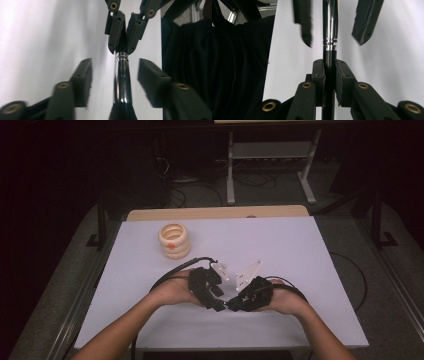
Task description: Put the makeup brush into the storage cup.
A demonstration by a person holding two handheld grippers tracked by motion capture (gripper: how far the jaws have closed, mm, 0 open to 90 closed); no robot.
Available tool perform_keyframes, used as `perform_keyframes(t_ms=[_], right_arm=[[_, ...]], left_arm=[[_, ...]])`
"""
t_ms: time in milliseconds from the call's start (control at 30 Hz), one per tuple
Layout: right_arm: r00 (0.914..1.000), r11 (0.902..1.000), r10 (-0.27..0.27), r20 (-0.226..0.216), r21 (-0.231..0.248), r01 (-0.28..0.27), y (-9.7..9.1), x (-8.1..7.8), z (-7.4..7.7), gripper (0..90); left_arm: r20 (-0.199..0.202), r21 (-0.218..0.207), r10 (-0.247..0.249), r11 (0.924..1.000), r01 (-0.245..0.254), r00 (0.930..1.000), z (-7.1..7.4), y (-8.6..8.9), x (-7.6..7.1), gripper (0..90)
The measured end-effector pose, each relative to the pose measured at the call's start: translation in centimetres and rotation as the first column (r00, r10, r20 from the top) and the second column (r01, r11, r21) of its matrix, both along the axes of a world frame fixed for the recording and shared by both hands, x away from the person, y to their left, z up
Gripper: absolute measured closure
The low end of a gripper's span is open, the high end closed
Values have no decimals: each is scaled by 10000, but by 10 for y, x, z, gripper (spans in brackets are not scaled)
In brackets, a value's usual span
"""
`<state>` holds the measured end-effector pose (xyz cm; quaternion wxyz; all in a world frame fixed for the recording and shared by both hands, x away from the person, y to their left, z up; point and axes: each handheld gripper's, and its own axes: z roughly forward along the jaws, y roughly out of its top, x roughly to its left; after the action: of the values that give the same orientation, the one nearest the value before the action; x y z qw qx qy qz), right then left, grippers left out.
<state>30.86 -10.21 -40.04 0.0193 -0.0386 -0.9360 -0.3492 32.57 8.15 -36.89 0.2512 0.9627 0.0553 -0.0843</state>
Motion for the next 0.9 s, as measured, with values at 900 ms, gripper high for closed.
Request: perform_keyframes(t_ms=[900], right_arm=[[9799,9762,-1991,71,888,1977,-42,14,18,783]], left_arm=[[446,-3958,2853,8850,-2452,9574,15,61,2,23]])
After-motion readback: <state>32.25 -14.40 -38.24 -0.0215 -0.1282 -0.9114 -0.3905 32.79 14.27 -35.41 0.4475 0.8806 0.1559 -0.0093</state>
